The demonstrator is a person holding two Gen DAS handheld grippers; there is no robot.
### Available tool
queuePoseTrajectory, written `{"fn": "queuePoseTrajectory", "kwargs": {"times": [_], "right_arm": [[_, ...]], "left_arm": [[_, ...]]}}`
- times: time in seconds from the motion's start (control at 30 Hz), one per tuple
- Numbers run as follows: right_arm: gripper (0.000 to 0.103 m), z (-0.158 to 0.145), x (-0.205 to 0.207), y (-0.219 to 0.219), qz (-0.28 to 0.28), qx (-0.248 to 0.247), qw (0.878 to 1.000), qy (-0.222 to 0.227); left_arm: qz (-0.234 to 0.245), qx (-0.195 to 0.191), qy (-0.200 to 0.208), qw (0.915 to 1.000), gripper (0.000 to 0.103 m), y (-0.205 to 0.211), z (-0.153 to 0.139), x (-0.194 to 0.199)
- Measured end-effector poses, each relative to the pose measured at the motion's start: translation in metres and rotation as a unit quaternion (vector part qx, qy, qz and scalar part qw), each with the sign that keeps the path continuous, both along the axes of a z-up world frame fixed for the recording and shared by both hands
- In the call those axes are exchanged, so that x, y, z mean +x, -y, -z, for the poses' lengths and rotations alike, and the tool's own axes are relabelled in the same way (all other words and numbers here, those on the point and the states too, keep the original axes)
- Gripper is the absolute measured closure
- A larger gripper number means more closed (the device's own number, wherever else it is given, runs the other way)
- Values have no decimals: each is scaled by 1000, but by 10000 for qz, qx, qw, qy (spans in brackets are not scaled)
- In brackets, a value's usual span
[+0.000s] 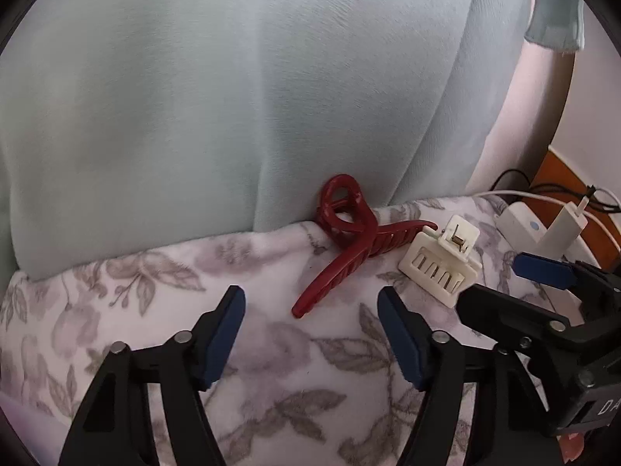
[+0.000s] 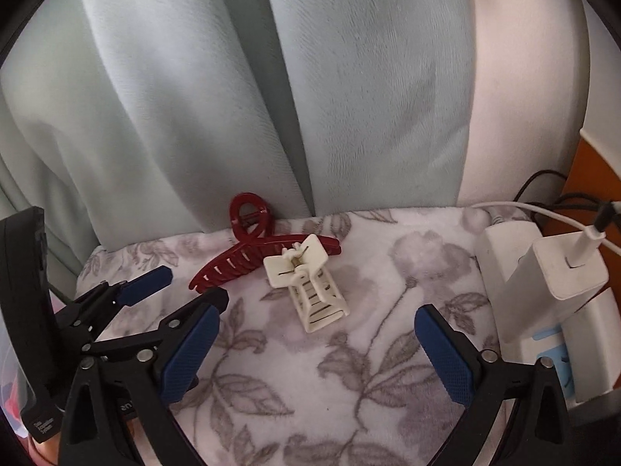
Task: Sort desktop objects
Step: 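Grasp the dark red claw clip with the left tool while the right tool grasps the cream claw clip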
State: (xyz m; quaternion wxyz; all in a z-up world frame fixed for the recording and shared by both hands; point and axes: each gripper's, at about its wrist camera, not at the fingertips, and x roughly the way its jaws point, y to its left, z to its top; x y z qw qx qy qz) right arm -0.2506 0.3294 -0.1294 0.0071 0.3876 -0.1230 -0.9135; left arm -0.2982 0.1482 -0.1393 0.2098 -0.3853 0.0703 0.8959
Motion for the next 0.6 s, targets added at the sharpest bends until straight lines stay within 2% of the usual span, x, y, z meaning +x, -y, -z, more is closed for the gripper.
{"fn": "queuePoseTrajectory", "kwargs": {"times": [0.23, 0.27, 0.3, 0.37, 0.43, 0.5, 0.6], "right_arm": [[14, 3, -7, -6, 19, -141, 9999, 61], [15, 4, -8, -6, 19, -153, 9999, 74], [16, 5, -9, -7, 8, -177, 9998, 89], [22, 8, -10, -7, -7, -217, 9997, 133], [25, 11, -12, -8, -1, -240, 9995, 191], [30, 14, -13, -9, 26, -269, 9994, 237], [32, 15, -14, -12, 92, -333, 9991, 261]], "left_arm": [[189, -64, 93, 9998, 41, -5, 3, -12], [241, -48, 151, 9996, 44, -5, 4, -14], [290, -49, 193, 9994, 53, -5, 5, -16], [320, -103, 216, 9992, 61, -6, 6, -18], [346, -112, 205, 9991, 62, -6, 6, -18], [384, -90, 203, 9990, 69, -5, 6, -18], [394, -82, 217, 9990, 70, -4, 5, -17]]}}
